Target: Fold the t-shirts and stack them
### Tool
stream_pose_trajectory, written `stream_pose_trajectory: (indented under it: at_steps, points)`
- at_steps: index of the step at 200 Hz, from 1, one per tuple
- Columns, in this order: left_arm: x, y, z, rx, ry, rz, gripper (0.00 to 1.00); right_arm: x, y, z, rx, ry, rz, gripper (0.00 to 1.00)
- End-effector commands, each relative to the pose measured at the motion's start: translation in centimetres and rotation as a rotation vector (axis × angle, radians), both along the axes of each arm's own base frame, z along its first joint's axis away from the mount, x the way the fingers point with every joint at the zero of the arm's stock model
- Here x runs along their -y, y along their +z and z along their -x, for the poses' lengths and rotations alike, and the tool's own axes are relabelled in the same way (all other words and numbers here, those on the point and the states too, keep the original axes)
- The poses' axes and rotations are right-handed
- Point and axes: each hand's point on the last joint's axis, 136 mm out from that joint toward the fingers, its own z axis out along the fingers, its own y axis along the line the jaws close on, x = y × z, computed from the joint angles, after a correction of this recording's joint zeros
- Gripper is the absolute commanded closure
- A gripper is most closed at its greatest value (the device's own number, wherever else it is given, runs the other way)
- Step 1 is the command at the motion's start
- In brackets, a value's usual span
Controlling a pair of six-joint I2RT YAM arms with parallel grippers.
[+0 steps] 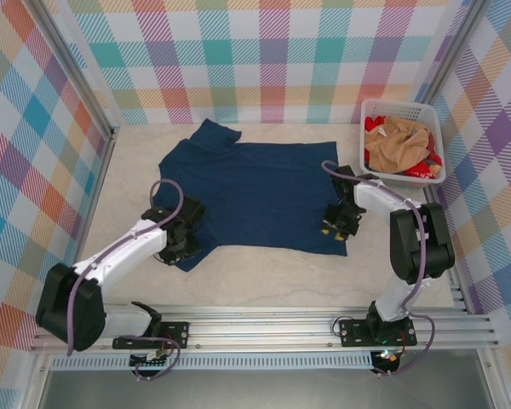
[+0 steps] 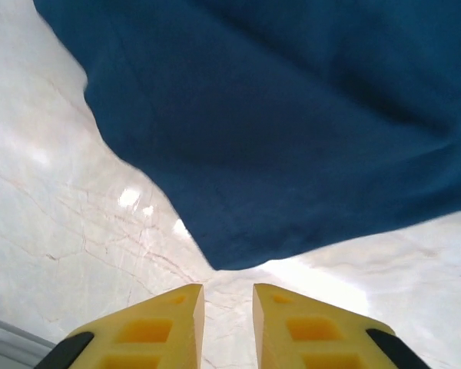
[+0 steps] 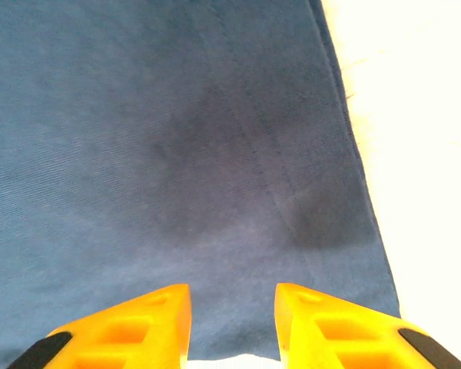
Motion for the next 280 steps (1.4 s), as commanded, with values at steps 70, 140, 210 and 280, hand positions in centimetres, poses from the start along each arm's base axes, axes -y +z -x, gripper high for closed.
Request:
stream_pose_trajectory:
  at_steps: [70,140,210,280]
  points:
    - [1.5,-6.7,1.4,-0.15,-0.001,0.044,0.79,-0.4,4.4,-1.0,0.093,0.009,-0.036,0.65]
    - [6.3,-7.3,4.5,-0.247,0.054,0.201,0.84,-0.2,4.6,-1.2,0.102,0.014,-0.025,0.65]
    - [10.0,-7.2,5.1,-0.261,0.211,0.242,0.83,-0.2,4.1,-0.7,0.093,0.024,-0.027,0.65]
    - [13.9,-5.8,3.0,-0.21,0.321,0.316,0.72,0.2,3.7,0.1,0.085,0.034,-0.025,0.65]
